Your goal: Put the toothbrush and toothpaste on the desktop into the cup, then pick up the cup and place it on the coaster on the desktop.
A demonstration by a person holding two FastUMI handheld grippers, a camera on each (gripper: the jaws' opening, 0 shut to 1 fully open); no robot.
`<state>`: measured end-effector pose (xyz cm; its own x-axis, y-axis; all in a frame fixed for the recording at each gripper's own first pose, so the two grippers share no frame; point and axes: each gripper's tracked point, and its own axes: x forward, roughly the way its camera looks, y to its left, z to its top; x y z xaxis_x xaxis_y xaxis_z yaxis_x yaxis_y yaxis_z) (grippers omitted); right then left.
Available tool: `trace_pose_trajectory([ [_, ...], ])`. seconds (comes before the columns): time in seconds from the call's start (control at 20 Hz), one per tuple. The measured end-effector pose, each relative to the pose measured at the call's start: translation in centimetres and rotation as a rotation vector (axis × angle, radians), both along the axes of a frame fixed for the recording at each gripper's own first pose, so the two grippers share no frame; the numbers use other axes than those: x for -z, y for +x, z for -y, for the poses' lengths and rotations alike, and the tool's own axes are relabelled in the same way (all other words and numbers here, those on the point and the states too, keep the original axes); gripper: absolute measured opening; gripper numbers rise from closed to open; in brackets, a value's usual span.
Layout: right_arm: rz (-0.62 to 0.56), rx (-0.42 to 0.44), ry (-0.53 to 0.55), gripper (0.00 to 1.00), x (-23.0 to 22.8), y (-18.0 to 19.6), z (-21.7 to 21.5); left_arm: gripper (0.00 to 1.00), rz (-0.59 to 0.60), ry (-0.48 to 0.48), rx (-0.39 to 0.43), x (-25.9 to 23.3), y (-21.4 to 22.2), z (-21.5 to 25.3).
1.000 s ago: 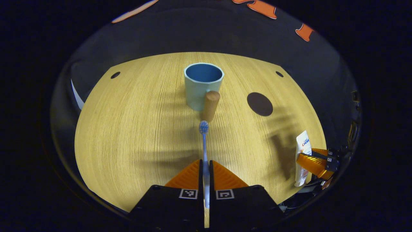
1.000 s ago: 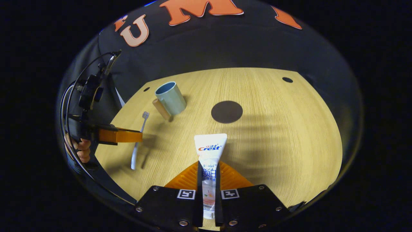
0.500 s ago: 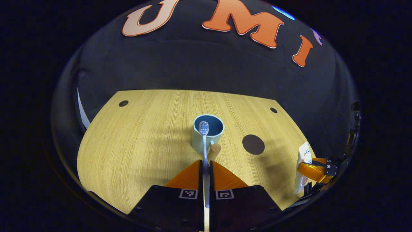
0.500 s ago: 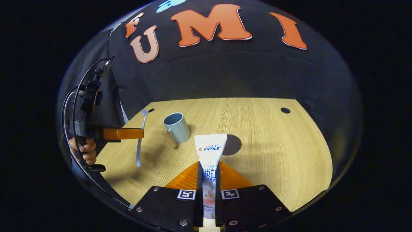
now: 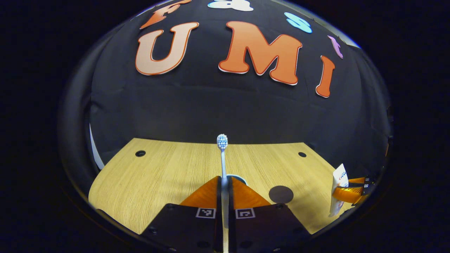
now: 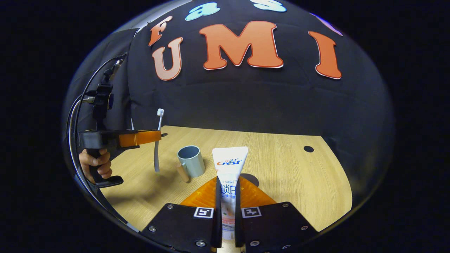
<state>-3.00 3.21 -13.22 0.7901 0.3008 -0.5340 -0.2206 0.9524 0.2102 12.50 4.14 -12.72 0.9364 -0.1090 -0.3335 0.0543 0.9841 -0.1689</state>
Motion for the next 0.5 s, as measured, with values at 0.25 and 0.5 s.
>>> trace_pose_trajectory([
  [0.25,0.043,0.015,0.005,0.14,-0.7,1.8,0.3,0.06,0.104,0.027,-0.005,-1.6,1.9,-0.2],
  [0.5,0.066,0.030,0.011,0.14,-0.8,3.9,0.7,0.06,0.128,0.030,-0.005,-1.5,6.0,0.3],
])
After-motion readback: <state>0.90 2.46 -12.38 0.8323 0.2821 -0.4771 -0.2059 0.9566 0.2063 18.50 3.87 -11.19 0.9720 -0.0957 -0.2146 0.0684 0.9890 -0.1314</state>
